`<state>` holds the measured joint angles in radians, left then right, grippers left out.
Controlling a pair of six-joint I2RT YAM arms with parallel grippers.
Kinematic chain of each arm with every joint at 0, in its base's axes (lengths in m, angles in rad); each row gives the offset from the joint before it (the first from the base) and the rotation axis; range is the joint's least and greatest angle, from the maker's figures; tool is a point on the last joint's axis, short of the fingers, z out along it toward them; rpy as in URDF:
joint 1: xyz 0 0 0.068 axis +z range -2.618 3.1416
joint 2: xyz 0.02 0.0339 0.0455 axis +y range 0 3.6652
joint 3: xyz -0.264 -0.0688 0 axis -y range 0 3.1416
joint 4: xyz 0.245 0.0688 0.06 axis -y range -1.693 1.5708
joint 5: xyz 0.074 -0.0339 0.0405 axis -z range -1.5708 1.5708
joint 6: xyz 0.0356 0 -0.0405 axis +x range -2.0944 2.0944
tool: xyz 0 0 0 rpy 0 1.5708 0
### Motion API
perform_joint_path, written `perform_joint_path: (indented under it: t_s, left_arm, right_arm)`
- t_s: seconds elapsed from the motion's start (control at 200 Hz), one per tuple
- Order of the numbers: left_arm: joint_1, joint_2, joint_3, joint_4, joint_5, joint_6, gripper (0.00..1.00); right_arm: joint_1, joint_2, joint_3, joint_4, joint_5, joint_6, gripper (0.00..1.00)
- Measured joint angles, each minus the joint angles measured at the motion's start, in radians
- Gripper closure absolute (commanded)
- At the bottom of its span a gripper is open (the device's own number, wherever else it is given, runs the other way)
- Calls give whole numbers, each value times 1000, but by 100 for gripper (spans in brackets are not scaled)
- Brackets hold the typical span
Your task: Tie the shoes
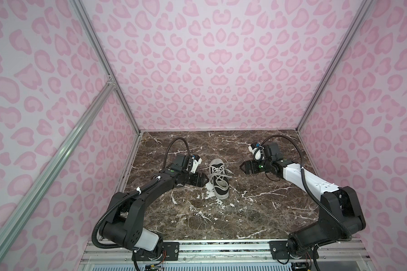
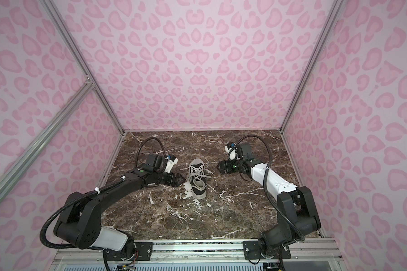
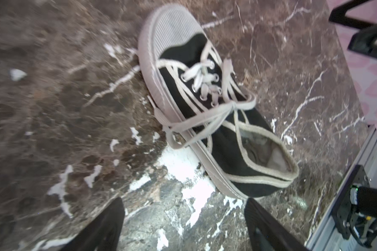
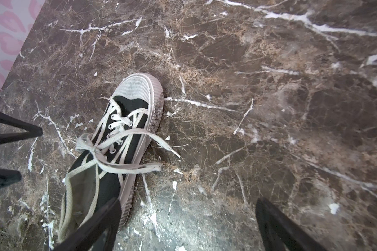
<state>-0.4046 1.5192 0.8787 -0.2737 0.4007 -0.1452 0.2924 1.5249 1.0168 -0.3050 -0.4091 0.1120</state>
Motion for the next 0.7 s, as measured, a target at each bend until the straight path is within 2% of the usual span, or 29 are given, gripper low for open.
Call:
perform_joint_path:
  t_s: [0.16, 0.295, 0.445, 0.705]
  left_arm:
    - [-28, 108, 25, 13, -32, -1, 30]
    - [-37, 161, 45, 39, -14, -2, 42]
    - [-38, 204, 72, 84, 8, -3, 60]
    - [-40, 259, 111, 113, 48, -1, 61]
  right_arm:
    - [-1, 2, 11, -16, 0, 0, 2]
    - [-1, 2, 16, -24, 0, -3, 2]
    - [-1, 4, 25, -31, 0, -4, 2]
    - [-1, 8, 42, -48, 0, -19, 2]
